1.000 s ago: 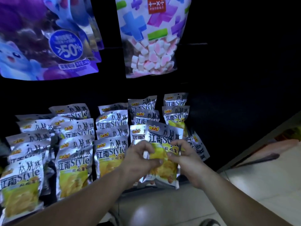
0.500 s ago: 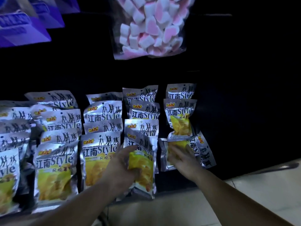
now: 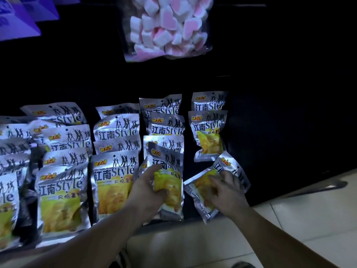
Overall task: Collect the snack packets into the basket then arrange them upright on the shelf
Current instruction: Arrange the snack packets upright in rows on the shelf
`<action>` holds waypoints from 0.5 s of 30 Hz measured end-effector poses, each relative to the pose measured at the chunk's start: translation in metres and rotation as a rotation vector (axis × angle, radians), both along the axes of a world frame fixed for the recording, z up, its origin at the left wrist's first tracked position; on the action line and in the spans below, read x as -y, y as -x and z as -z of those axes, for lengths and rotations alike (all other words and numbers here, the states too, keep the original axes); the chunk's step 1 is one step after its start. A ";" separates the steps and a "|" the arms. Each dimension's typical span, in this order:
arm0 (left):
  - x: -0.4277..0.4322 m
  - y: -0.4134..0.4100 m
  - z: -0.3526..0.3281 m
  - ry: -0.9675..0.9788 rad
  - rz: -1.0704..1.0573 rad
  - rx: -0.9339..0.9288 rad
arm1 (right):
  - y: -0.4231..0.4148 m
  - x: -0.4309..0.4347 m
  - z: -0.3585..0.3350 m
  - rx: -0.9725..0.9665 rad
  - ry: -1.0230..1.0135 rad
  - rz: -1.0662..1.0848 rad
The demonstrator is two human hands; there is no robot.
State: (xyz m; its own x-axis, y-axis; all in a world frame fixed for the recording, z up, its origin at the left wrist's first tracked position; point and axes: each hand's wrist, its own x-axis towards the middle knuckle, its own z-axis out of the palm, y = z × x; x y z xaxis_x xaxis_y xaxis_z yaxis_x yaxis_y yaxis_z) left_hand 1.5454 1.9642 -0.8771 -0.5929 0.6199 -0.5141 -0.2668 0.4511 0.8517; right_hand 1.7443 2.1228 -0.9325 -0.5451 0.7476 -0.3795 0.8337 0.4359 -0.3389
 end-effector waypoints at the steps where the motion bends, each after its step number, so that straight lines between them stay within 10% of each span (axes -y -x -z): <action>1: -0.001 -0.002 -0.002 -0.027 -0.007 0.023 | -0.002 0.000 0.002 0.036 0.026 0.021; 15: -0.005 -0.045 0.006 -0.015 0.399 -0.119 | -0.053 0.037 0.011 -0.141 0.078 0.506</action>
